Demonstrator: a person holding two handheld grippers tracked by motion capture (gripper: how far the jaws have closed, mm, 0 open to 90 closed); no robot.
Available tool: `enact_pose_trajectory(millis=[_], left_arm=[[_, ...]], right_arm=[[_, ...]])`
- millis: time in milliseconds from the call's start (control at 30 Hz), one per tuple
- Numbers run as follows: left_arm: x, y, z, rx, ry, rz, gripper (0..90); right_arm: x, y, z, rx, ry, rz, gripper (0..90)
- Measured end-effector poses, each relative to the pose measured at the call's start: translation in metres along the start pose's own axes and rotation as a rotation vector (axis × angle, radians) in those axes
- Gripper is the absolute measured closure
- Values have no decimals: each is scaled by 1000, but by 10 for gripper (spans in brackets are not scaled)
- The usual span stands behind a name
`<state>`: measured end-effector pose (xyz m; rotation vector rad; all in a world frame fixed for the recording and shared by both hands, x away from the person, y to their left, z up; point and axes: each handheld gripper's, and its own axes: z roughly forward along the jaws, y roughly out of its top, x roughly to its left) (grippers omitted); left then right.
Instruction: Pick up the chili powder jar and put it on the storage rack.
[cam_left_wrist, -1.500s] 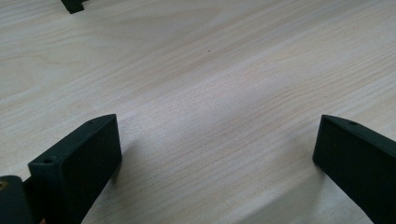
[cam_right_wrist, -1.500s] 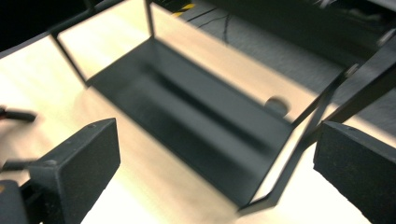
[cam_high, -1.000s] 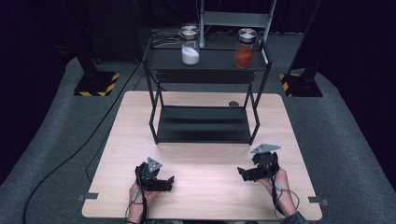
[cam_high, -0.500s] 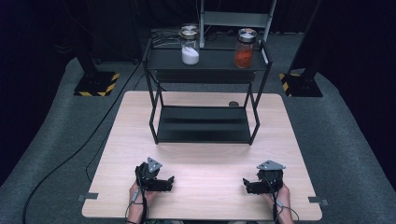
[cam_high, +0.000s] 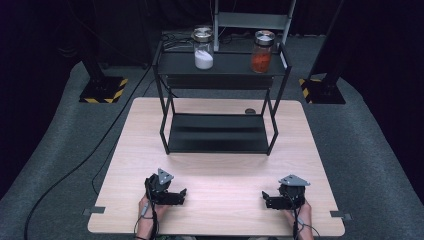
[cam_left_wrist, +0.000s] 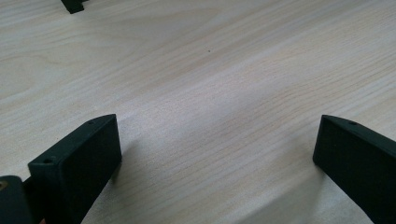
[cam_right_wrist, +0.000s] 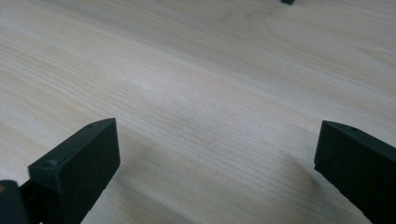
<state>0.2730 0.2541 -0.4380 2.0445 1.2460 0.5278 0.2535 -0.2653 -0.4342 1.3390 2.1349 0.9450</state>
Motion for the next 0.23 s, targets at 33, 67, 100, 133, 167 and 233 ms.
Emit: enact_pose_trajectory(millis=[33, 67, 100, 133, 167, 233], left_arm=[[0, 0, 0, 0, 1, 0, 5], [0, 0, 0, 0, 1, 0, 5], [0, 0, 0, 0, 2, 1, 4], [-1, 0, 0, -1, 3, 2, 4], [-1, 0, 0, -1, 3, 2, 4], [-1, 0, 0, 0, 3, 1, 4]], right_arm=[[-1, 0, 0, 1, 6, 1, 0], [0, 0, 0, -1, -3, 2, 0], [1, -1, 0, -5, -5, 3, 0], [0, -2, 0, -14, -3, 4, 0], [0, -3, -1, -19, -5, 12, 0], [-1, -6, -2, -32, -2, 17, 0]])
